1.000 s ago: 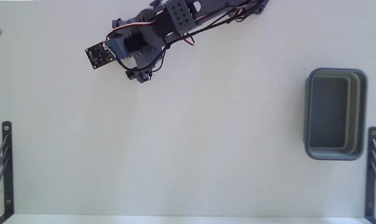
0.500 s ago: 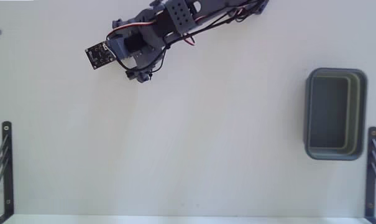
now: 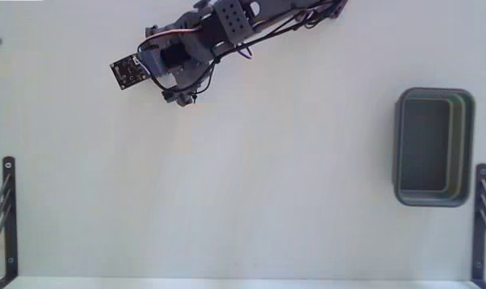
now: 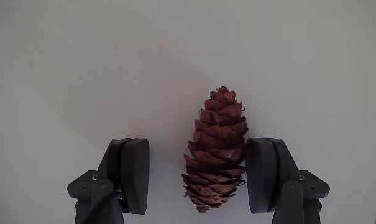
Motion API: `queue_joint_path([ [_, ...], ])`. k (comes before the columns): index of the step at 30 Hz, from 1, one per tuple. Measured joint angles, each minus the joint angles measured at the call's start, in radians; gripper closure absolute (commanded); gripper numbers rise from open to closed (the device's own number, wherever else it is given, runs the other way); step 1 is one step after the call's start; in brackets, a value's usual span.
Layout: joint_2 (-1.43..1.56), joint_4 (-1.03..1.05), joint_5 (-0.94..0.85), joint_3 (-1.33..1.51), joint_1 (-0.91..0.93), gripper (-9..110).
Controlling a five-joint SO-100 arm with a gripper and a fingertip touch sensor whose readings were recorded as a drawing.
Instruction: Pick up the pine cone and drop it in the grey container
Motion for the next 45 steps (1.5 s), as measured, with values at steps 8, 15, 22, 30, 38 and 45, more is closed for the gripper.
queue_joint_path([
  [8, 0.0, 0.0, 0.0, 0.0, 0.0, 11],
  [15, 0.0, 0.0, 0.0, 0.0, 0.0, 13],
  [22, 0.0, 0.0, 0.0, 0.0, 0.0, 15],
  [30, 0.0, 0.0, 0.0, 0.0, 0.0, 18],
  [38, 0.0, 0.0, 0.0, 0.0, 0.0, 20],
  [45, 0.0, 0.0, 0.0, 0.0, 0.0, 22],
])
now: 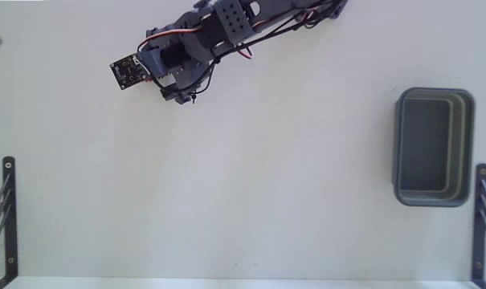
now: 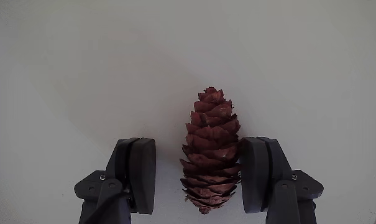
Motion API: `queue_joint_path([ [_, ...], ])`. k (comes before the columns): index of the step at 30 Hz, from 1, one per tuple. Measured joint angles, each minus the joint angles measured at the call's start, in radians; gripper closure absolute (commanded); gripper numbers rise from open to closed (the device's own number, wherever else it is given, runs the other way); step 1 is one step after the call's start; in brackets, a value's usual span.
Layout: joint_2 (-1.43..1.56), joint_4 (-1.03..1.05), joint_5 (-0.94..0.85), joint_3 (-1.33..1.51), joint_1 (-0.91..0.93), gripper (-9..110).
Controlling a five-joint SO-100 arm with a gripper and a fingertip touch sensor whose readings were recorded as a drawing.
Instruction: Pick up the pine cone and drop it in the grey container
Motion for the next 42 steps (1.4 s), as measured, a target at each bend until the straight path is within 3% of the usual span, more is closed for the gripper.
queue_joint_path([
  [42, 0.0, 0.0, 0.0, 0.0, 0.0, 33],
])
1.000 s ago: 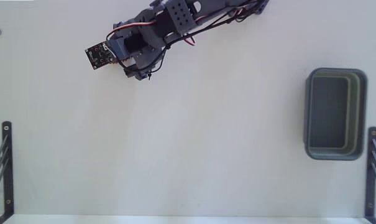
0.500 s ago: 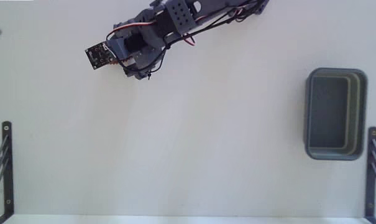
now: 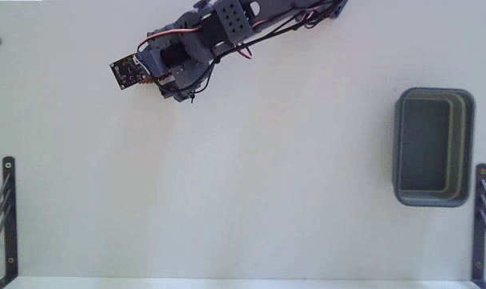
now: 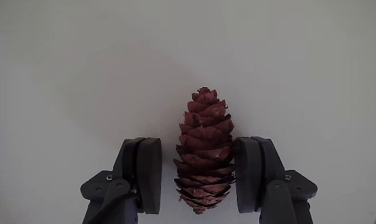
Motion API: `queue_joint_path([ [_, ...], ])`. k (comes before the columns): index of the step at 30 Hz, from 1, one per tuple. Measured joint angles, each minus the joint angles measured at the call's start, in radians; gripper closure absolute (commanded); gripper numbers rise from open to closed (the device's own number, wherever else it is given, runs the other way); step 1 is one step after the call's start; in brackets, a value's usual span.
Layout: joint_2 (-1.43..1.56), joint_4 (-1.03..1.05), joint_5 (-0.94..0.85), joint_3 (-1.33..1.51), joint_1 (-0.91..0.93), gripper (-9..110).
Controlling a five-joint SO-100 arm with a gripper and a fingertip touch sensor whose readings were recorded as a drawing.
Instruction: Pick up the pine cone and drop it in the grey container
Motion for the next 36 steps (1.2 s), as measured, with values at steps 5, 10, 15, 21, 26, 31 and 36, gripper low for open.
queue_joint_path([
  [5, 0.0, 0.0, 0.0, 0.0, 0.0, 35],
  [10, 0.0, 0.0, 0.0, 0.0, 0.0, 36],
  [15, 0.0, 0.0, 0.0, 0.0, 0.0, 38],
  [21, 0.0, 0.0, 0.0, 0.0, 0.0, 39],
  [26, 0.0, 0.0, 0.0, 0.0, 0.0, 41],
  [31, 0.0, 0.0, 0.0, 0.0, 0.0, 42],
  [36, 0.0, 0.0, 0.0, 0.0, 0.0, 44],
])
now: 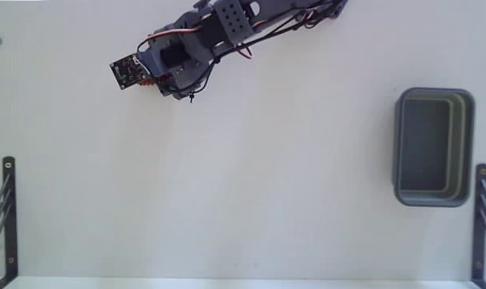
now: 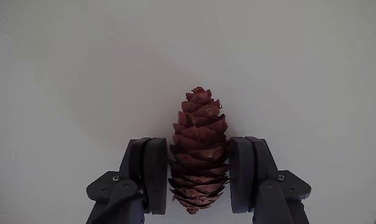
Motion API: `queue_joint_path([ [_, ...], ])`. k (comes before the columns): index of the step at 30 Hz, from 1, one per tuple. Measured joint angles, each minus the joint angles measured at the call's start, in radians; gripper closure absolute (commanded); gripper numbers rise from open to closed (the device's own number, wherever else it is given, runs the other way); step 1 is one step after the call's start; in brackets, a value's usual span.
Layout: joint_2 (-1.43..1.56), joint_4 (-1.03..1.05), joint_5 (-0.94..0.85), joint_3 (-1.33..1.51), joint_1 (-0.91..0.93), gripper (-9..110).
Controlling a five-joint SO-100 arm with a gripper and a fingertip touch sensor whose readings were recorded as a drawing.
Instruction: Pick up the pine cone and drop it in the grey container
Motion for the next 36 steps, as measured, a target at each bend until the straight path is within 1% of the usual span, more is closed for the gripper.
queue_joint_path([
  [36, 0.0, 0.0, 0.0, 0.0, 0.0, 54],
])
